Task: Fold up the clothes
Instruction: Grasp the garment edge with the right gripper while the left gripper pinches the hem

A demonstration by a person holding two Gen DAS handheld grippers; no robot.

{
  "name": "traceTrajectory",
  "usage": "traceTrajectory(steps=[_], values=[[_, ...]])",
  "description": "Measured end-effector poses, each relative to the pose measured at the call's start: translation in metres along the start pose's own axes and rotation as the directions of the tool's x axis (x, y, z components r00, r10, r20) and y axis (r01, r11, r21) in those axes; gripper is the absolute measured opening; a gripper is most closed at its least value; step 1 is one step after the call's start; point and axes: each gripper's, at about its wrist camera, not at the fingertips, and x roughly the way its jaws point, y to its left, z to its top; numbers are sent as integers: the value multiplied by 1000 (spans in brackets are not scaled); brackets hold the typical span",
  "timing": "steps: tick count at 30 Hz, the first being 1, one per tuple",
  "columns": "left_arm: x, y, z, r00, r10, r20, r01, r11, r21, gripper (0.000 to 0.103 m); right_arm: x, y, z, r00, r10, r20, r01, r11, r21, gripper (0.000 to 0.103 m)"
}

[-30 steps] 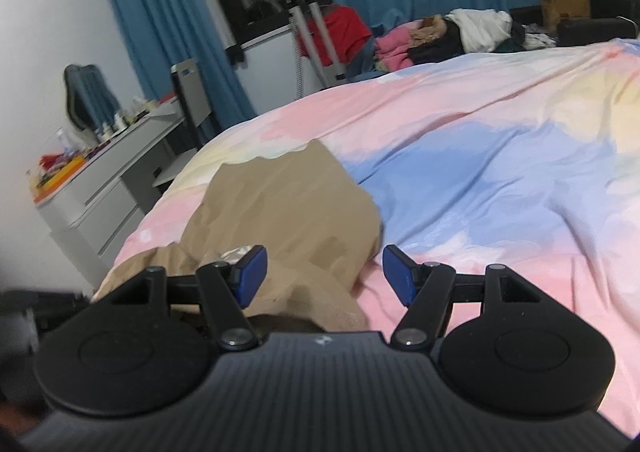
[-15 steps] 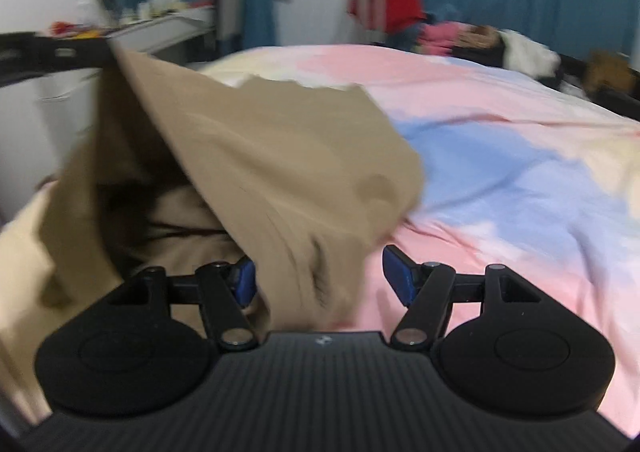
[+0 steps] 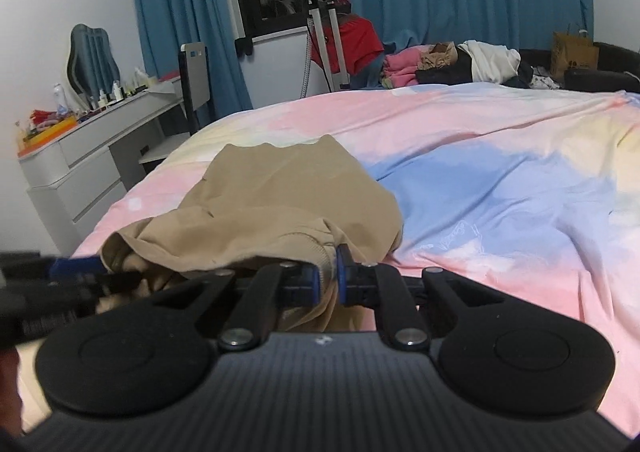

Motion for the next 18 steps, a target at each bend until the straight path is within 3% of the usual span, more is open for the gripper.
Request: traceTrajectory(steps=[4,7,8,10,12,15,16,18], values=[[15,-23,-18,993,115,-26,-112,990,89,61,-3,-7,2,1000,8,21,-9,999,35,11],[22,-31,-33,967,253,-25,-246,957,151,58,-1,-11,3,999,-36,39,35,999,23,11],[21,-27,-34,964,265,-33,-259,957,127,56,2,-13,1,997,-64,37,64,998,13,11],[19,-14,-34,960,274,-50,-272,961,45,39,12,-17,0,994,-111,11,111,994,19,11],[12,4,-31,956,289,-45,-292,953,-81,35,22,-22,-2,989,-145,-11,146,989,30,11],[-3,29,-21,957,289,30,-270,922,-278,16,23,-18,-2,983,-176,56,174,984,27,11],[-10,32,-16,955,287,71,-252,917,-310,9,20,-13,2,978,-186,89,186,982,16,11],[-23,33,-2,944,298,139,-237,910,-340,6,12,-3,12,966,-205,157,206,979,7,11]])
